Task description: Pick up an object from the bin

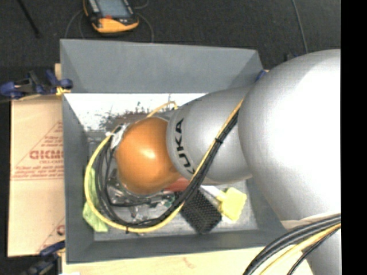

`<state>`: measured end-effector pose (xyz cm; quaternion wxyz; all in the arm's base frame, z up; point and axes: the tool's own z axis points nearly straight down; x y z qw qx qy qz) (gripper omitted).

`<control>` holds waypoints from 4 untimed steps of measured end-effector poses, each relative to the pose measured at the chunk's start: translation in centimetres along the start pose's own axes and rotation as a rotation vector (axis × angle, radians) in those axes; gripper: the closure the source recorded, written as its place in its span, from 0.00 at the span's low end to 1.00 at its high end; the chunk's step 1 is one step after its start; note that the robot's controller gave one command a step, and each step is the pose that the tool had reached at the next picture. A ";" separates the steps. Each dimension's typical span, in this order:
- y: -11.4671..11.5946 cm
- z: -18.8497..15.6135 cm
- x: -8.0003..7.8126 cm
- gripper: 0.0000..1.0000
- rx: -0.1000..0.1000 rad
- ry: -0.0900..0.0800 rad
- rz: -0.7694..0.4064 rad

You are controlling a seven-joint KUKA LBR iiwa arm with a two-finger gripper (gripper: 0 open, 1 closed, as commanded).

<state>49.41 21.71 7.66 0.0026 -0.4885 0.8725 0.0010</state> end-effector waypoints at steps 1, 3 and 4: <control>-3.4 -5.0 -1.5 0.00 -0.001 0.008 -0.121; -8.0 0.1 -5.5 1.00 0.004 -0.006 -0.125; -8.0 0.1 -5.5 1.00 0.004 -0.005 -0.124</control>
Offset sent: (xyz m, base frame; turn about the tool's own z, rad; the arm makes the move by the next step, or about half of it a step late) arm 0.0704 0.0160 0.0520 -0.0424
